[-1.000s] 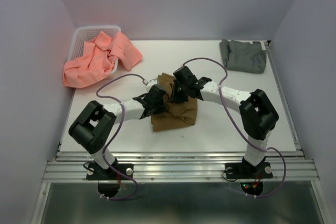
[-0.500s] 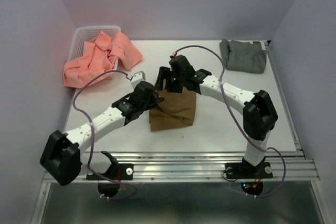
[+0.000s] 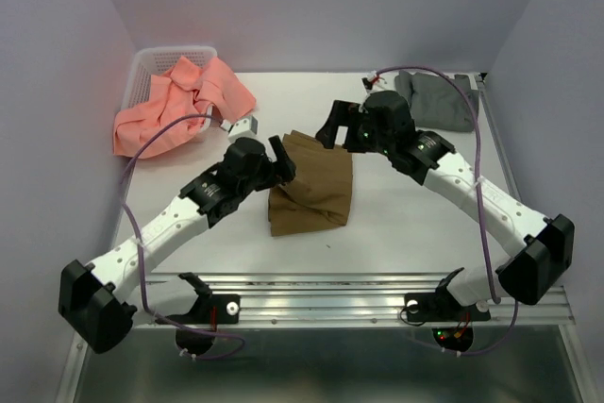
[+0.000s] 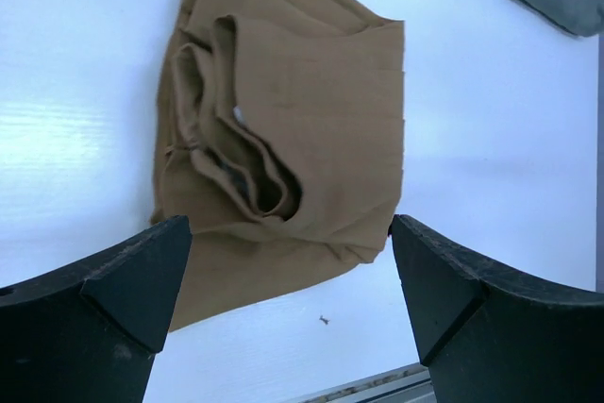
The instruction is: Fold and stack the skirts
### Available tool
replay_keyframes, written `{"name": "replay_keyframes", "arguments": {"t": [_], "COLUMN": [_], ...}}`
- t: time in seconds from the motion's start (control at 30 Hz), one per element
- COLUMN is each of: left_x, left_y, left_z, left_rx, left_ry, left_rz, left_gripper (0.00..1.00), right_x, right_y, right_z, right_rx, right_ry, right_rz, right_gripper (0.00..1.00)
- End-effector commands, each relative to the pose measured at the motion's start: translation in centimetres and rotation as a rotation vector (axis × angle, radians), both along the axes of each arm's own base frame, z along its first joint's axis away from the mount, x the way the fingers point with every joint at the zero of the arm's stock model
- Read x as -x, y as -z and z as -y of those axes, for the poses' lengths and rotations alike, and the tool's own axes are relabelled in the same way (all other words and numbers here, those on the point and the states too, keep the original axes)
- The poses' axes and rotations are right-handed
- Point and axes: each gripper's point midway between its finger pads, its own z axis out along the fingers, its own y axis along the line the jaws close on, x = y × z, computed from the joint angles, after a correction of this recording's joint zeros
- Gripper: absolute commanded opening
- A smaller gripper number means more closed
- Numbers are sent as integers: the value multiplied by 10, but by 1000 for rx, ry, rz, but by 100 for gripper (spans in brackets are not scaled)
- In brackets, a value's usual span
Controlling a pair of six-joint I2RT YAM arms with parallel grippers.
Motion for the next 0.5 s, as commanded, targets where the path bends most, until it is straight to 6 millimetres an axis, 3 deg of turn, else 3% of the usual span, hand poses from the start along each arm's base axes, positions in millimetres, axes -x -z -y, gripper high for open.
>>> {"name": "replay_keyframes", "arguments": {"t": [0.0, 0.03, 0.1, 0.17, 0.2, 0.27, 0.3, 0.37, 0.4, 0.47], "left_x": [-29, -34, -49, -55, -63, -65, -64, -56, -50, -39], "left_y": [-46, -50, -54, -51, -43, -30, -13, 5, 23, 40], "left_z": [46, 53, 73, 89, 98, 108, 113, 122, 122, 122], "left_rx": [41, 29, 34, 28, 23, 18, 10, 33, 40, 71], "left_ry": [146, 169, 213, 274, 290, 329, 348, 397, 409, 425], "left_rz": [94, 103, 112, 111, 96, 64, 20, -35, -63, -96], "left_gripper": [99, 99, 99, 99, 99, 99, 99, 99, 99, 99], "right_x": [22, 32, 56, 65, 67, 65, 60, 54, 53, 54], "right_y": [47, 47, 70, 68, 79, 76, 74, 66, 66, 72], "right_z": [15, 15, 10, 6, 8, 6, 4, -2, -2, -6], "right_rx": [109, 126, 109, 88, 95, 90, 87, 67, 64, 50], "right_ry": [-128, -204, -330, -405, -408, -424, -417, -431, -426, -454], "right_rz": [-20, 14, -12, 63, 62, 105, 131, 195, 209, 253], "right_gripper": [100, 100, 100, 100, 100, 100, 100, 100, 100, 100]}}
